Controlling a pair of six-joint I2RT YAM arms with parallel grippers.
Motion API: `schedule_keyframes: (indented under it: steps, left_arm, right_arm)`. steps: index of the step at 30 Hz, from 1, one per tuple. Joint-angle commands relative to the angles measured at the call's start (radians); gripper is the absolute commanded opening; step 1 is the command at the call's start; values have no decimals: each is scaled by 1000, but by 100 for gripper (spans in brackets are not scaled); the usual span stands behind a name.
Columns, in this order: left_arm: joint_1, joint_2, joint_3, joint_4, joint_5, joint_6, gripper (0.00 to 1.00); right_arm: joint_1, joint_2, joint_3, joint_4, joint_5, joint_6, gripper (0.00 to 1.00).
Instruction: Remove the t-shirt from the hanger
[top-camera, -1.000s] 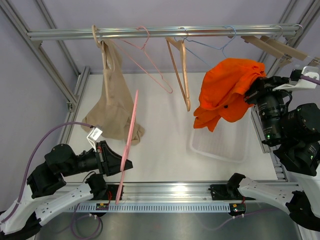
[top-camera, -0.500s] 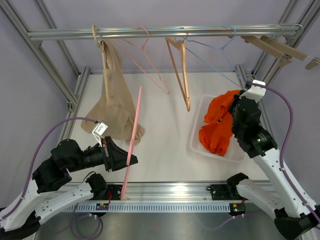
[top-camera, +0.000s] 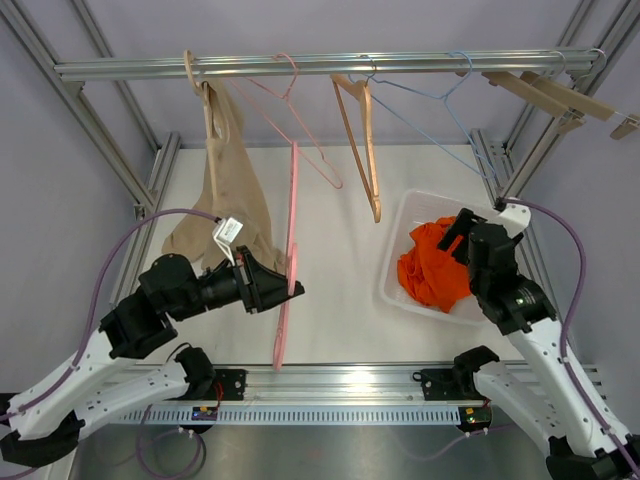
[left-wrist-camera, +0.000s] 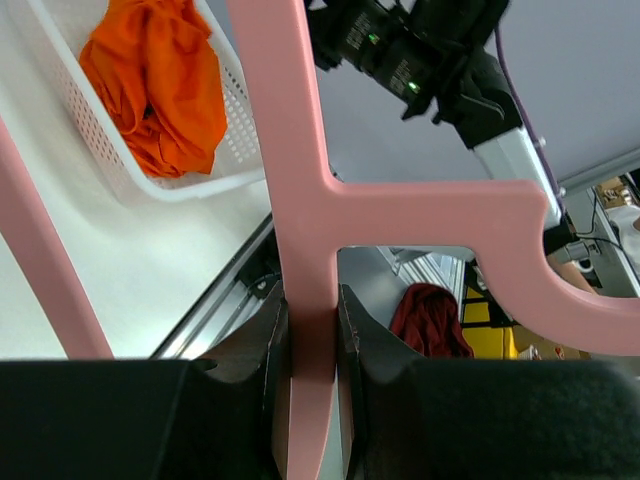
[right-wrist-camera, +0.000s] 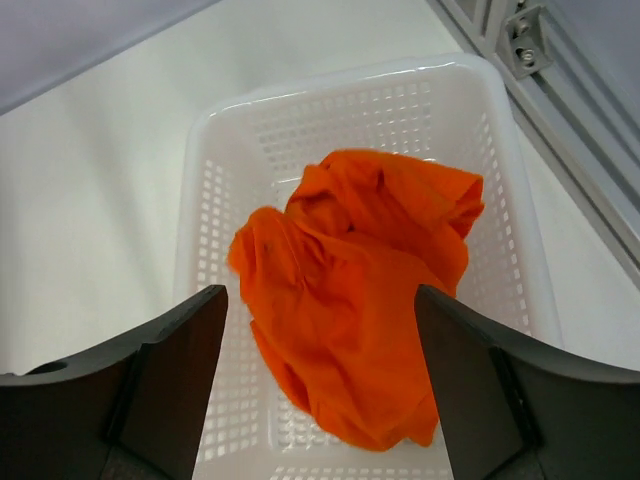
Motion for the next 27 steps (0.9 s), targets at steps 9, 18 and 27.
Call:
schedule_keyframes:
  steps: [9, 18, 27]
  left_arm:
    - [20, 223, 113, 333, -160, -16, 0]
    - [123, 354, 146, 481, -235, -127, 0]
    - [151, 406, 160, 556, -175, -206, 0]
  right_arm:
    - [117, -91, 141, 199, -836, 97, 75]
    - [815, 77, 289, 204, -243, -121, 76]
    - [1023, 238, 338, 166, 115, -205, 78]
